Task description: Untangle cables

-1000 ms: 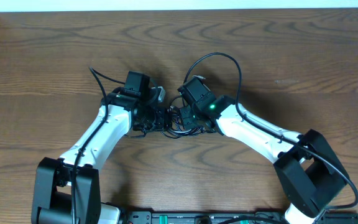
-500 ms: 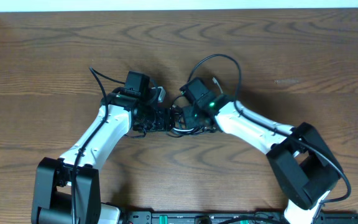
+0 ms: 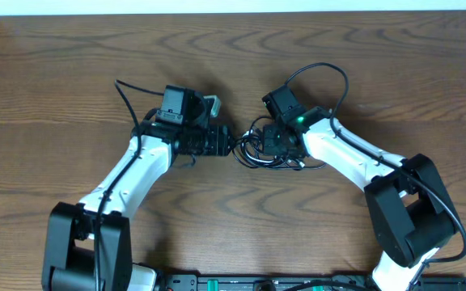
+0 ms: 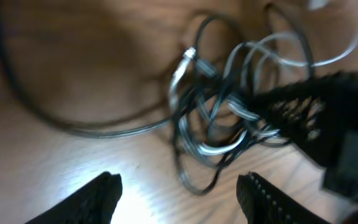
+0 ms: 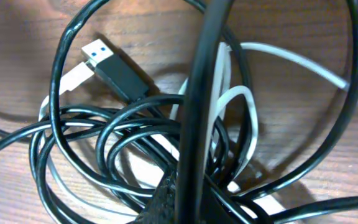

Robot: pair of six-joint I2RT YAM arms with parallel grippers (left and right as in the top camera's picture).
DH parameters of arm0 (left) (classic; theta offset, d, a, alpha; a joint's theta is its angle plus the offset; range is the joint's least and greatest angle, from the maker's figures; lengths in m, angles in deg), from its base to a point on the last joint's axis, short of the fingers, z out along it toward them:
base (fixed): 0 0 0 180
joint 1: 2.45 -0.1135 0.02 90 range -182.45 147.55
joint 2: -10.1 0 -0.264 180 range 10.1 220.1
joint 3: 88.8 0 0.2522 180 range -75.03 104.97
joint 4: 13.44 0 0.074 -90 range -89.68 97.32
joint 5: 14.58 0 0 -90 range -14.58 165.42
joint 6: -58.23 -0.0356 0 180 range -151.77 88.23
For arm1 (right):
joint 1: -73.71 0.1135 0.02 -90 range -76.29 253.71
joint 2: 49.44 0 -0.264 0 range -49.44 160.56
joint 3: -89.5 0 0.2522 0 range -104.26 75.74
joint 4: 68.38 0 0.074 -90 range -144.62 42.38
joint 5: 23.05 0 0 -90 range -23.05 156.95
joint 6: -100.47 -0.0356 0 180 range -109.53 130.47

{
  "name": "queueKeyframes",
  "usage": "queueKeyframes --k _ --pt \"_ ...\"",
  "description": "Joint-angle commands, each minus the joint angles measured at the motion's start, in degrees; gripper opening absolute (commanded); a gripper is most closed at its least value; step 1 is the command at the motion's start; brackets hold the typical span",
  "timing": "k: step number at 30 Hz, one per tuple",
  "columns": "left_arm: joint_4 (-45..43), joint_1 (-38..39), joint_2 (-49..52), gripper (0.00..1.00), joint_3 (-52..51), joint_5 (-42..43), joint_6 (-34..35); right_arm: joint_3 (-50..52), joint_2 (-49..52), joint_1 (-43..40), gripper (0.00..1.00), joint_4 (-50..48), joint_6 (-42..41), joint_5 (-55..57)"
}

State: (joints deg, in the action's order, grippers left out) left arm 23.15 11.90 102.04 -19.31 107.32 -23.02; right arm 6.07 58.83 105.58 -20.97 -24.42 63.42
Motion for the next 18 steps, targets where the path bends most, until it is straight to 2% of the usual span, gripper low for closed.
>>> queueKeyframes --k 1,8,18 --pt "-2.54 -0.13 4.04 0.65 -0.22 7.69 -0.07 0.37 -1.51 1.14 0.01 0.24 -1.09 -1.18" --pt "-10.27 -0.13 10.8 0.64 -0.22 12.52 3.28 0.37 -1.51 1.33 0.01 0.5 -1.09 -1.16" --pt "-14.43 -0.13 11.06 0.64 -0.22 12.41 4.24 0.37 -1.51 1.33 0.01 0.61 -1.36 -1.16"
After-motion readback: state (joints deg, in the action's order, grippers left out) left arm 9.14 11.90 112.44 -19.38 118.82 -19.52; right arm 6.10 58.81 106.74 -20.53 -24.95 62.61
